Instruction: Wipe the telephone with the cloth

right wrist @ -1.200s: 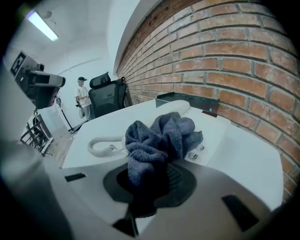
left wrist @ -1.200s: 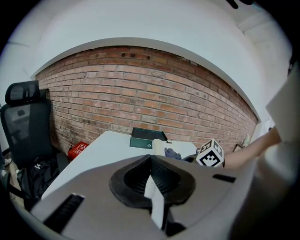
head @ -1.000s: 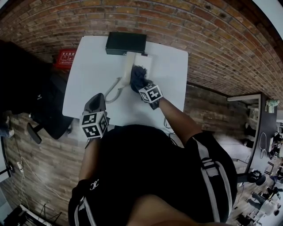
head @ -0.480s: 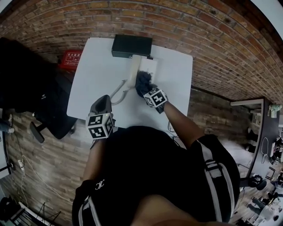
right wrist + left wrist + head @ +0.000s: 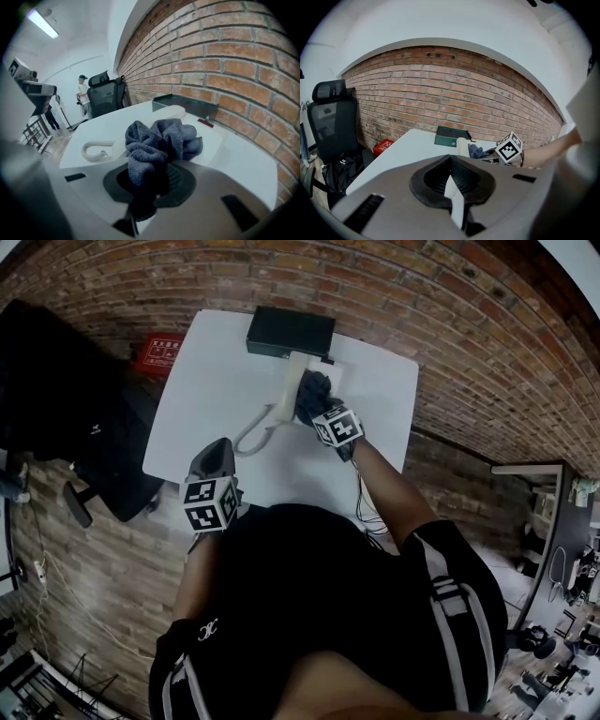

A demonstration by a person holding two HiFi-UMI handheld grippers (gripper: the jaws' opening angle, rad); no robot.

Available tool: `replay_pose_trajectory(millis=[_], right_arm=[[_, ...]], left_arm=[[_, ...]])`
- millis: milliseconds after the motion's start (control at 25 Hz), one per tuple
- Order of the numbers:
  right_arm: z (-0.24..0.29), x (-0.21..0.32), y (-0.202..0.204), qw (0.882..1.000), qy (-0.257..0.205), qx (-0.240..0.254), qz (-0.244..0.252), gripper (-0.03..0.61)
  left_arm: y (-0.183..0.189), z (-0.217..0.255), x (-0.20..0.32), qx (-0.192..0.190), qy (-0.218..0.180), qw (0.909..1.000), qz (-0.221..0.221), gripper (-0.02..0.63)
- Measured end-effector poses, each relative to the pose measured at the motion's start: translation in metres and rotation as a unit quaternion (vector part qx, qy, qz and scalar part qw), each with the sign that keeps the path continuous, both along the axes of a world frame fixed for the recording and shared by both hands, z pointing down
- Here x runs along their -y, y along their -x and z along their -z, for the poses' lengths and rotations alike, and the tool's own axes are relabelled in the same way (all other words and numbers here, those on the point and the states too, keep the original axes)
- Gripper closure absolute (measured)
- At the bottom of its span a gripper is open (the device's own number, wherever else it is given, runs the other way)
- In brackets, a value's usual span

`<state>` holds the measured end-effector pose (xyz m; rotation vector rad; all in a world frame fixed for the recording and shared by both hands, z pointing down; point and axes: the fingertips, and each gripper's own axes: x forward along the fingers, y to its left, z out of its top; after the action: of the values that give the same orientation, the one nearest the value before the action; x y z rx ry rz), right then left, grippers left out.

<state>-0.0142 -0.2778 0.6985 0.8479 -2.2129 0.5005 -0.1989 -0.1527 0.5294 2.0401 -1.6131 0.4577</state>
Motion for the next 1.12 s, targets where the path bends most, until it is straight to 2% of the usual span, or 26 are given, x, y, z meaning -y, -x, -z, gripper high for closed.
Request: replay_pose_trajectory(millis=[120,480,680,1120], right_arm=[[0.009,0.021,-0.006,1.000,-0.012,-0.002,-0.017,0.538],[0.022,0.065,-0.008,0.999,-0.034,0.001,-0.021,0.538],[0.024,0.089,-0.025,0.997,-0.057,-0.009,-0.053,0.538],[0.032,0.097,-0.071,0.992,-0.066,-0.012,-0.108,0.538]], left_arm=[[0.003,-0.001,-0.003,0.001,0.002,1.0000,0.006,0.614],[0.003,-0.002,-0.008,0.010,0.008,0.9998,0.014,0.614],[0.002,-0.001,-0.010,0.011,0.011,0.9997,0.018,0.614],[0.000,-0.006,-0.005,0.007,0.012,0.9998,0.011,0.614]])
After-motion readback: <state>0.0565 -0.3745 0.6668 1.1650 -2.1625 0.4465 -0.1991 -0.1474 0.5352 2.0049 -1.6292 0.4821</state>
